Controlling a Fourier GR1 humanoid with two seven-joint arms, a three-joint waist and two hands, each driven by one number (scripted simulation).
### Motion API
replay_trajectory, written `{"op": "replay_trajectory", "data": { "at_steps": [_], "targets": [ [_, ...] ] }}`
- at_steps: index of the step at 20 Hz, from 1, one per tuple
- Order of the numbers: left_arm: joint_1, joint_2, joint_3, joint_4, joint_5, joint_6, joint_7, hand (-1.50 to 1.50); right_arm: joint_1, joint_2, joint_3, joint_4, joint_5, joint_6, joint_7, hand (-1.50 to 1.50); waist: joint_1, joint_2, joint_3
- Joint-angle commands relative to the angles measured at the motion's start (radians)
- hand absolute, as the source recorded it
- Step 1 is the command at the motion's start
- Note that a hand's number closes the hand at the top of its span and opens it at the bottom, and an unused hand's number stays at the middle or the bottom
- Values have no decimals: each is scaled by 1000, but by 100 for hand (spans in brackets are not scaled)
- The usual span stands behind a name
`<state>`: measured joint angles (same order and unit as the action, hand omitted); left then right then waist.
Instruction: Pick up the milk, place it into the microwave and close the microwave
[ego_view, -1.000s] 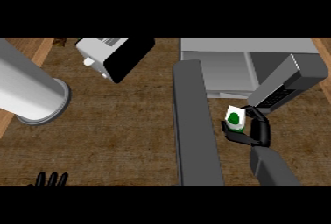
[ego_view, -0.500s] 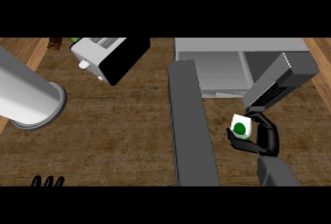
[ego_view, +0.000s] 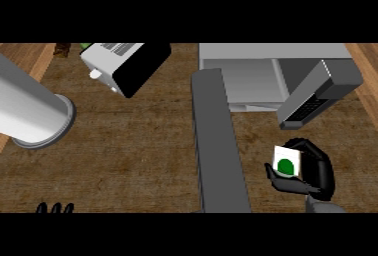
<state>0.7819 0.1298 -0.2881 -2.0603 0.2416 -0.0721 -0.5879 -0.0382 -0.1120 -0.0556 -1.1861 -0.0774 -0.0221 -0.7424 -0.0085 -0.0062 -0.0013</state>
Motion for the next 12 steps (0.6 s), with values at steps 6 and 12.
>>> {"op": "replay_trajectory", "data": {
  "at_steps": [6,12],
  "targets": [
    [-53,14,58,65,60,-18,9,-150,79,87,90,-309,-69,11,197,150,6,5,1],
    [-4,45,84,128,75,-95,-108,-150,-61,111,119,-161,38,-142,176,150,18,6,1]
  ]
}}
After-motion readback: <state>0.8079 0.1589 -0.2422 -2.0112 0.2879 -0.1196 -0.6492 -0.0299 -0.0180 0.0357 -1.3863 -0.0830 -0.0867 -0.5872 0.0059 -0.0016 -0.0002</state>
